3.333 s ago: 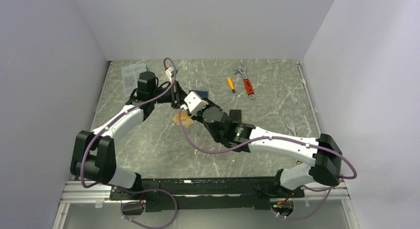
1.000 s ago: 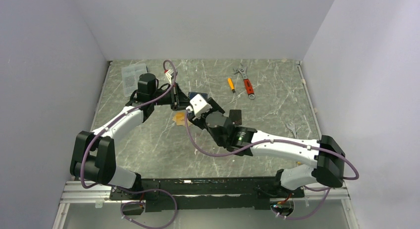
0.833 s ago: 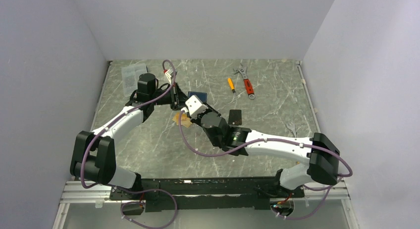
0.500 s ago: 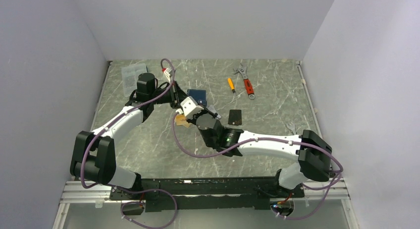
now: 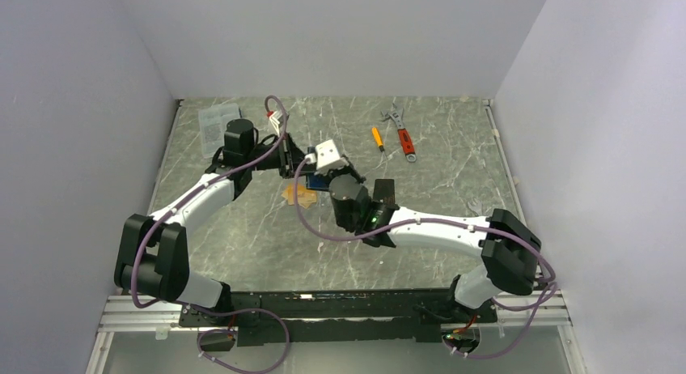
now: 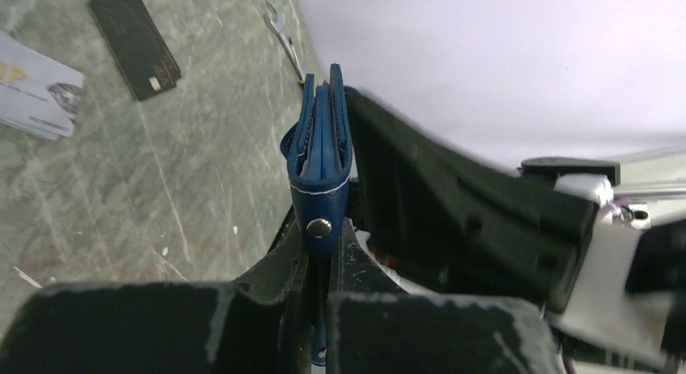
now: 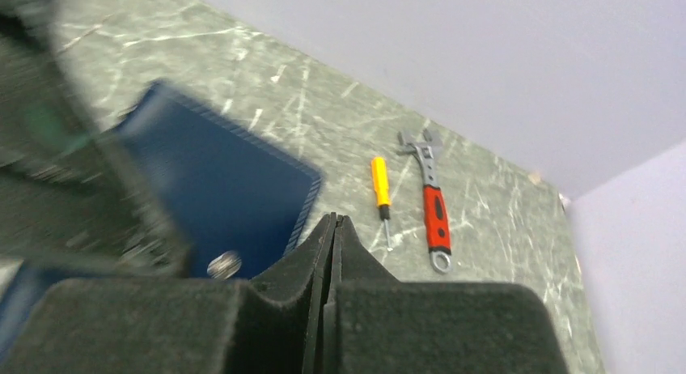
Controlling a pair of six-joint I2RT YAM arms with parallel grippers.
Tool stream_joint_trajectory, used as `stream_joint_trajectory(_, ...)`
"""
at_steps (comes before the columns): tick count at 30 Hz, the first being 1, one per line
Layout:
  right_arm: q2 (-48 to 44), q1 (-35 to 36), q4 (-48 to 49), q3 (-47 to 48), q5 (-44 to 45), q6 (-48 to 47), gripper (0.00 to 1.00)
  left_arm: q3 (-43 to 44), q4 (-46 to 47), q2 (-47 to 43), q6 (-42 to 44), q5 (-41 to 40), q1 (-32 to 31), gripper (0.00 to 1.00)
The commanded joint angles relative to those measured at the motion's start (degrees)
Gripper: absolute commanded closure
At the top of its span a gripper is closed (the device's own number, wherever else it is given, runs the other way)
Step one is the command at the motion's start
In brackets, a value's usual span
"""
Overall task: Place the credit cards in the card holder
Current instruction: Open the card holder at the center of the board.
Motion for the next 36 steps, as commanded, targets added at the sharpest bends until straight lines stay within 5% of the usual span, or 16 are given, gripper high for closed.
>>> stream_joint_trajectory(1,-4.3,-2.3,-3.1,0.9,2.7,8.8,1.00,0.6,0.5,-2.0,-0.2,4.8,-0.7,1.00)
stream_joint_trajectory(6,-7.5,-2.3,-10.7,1.2,-1.1,16.3,0.97,0.8,-1.4,-2.0,1.8,4.0,-0.7,1.00)
stream_joint_trajectory(10,-14.2,-4.1,-19.2,0.6,-7.4,25.1,0.46,0.5,-7.0,-0.8,9.0,-0.2,-1.7,1.00)
stream_joint_trajectory(13,-18.8,-7.8,-26.4,-0.6,-12.9,33.3,0.33,-0.4,-10.3,1.7,15.3,-4.6,-3.7,1.00)
stream_joint_trajectory(27,-19.8,-24.0,-43.6,-5.2,-35.8,49.5,0.16,-0.8,-6.0,19.7,20.2,-7.7,-14.0,1.00)
stream_joint_trajectory(32,-19.4,-25.2,-43.0,-7.6,-41.5,49.8,0.15,-3.7,-5.5,20.2,24.2,-10.7,-16.7,0.77)
stream_joint_trajectory(36,-17.5,-25.4,-42.6,-9.0,-44.9,49.7,0.15,-4.6,-10.0,19.0,28.1,-15.7,-17.2,0.38)
